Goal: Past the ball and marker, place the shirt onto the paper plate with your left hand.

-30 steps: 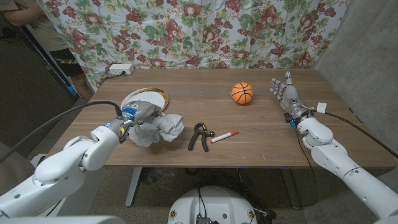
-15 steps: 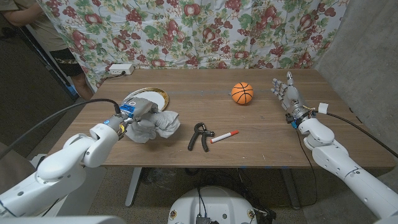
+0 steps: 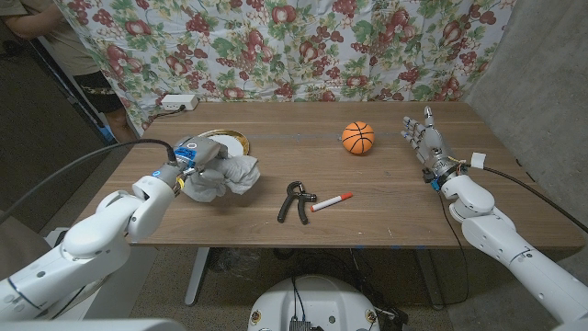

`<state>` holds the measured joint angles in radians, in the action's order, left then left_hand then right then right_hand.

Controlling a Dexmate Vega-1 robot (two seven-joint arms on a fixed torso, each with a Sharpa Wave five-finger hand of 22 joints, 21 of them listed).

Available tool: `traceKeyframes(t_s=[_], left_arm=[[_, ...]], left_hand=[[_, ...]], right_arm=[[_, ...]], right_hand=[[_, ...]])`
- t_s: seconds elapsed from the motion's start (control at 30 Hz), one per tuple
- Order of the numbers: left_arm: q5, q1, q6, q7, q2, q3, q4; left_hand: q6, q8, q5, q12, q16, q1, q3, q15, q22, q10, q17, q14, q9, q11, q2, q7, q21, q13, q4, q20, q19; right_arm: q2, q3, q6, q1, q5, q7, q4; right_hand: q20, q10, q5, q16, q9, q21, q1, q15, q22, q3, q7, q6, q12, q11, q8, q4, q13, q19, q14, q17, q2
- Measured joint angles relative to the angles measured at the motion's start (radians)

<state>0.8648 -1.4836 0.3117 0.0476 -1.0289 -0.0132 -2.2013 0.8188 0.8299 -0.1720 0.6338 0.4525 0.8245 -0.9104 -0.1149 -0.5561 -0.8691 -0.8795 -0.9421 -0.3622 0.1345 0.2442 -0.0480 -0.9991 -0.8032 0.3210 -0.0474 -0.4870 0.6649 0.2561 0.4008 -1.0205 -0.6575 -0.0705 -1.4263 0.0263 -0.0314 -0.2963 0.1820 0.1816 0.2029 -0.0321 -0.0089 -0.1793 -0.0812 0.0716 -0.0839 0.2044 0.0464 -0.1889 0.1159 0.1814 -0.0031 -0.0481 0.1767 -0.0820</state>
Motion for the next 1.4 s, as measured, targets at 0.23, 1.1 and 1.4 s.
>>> traceKeyframes(t_s=[0.23, 1.1, 1.4], left_arm=[[-0.01, 0.032, 0.025, 0.013, -0.011, -0.027, 0.016], [-0.052, 0.183, 0.104, 0.058, -0.081, -0.154, 0.077], [-0.059, 0.224, 0.127, 0.068, -0.102, -0.191, 0.091]], left_hand=[[0.0, 0.0, -0.006, -0.001, 0.0, 0.0, -0.003, 0.0, 0.005, 0.0, -0.008, 0.0, 0.0, 0.0, 0.0, 0.0, -0.008, -0.005, 0.003, 0.0, 0.0], [0.0, 0.0, -0.005, -0.012, -0.004, -0.003, -0.007, 0.0, 0.031, -0.003, -0.031, 0.0, 0.0, 0.003, -0.003, 0.0, -0.039, -0.01, 0.007, 0.0, 0.01], [0.0, 0.0, -0.004, -0.015, -0.004, -0.004, -0.011, 0.0, 0.041, -0.003, -0.035, 0.0, 0.0, 0.003, -0.004, 0.0, -0.046, -0.01, 0.011, 0.0, 0.01]], right_arm=[[0.0, -0.001, 0.0, 0.001, 0.001, 0.001, 0.004], [-0.006, 0.0, 0.001, 0.02, 0.0, -0.002, 0.018], [-0.005, -0.005, 0.005, 0.012, -0.004, -0.002, 0.009]], right_hand=[[0.0, 0.0, 0.0, 0.0, 0.0, 0.0, 0.0, 0.0, 0.0, 0.0, 0.0, 0.0, 0.0, 0.0, 0.0, 0.0, 0.0, 0.0, 0.0, 0.0, 0.0], [0.0, 0.0, 0.0, 0.0, 0.0, 0.0, 0.0, 0.0, 0.0, 0.004, -0.007, -0.007, 0.0, 0.0, 0.0, -0.004, 0.0, 0.0, 0.0, 0.0, 0.0], [0.0, 0.0, 0.0, 0.0, 0.0, 0.0, 0.0, 0.0, 0.0, 0.004, -0.007, -0.007, 0.0, 0.0, 0.0, -0.004, 0.0, 0.0, 0.0, 0.0, 0.0]])
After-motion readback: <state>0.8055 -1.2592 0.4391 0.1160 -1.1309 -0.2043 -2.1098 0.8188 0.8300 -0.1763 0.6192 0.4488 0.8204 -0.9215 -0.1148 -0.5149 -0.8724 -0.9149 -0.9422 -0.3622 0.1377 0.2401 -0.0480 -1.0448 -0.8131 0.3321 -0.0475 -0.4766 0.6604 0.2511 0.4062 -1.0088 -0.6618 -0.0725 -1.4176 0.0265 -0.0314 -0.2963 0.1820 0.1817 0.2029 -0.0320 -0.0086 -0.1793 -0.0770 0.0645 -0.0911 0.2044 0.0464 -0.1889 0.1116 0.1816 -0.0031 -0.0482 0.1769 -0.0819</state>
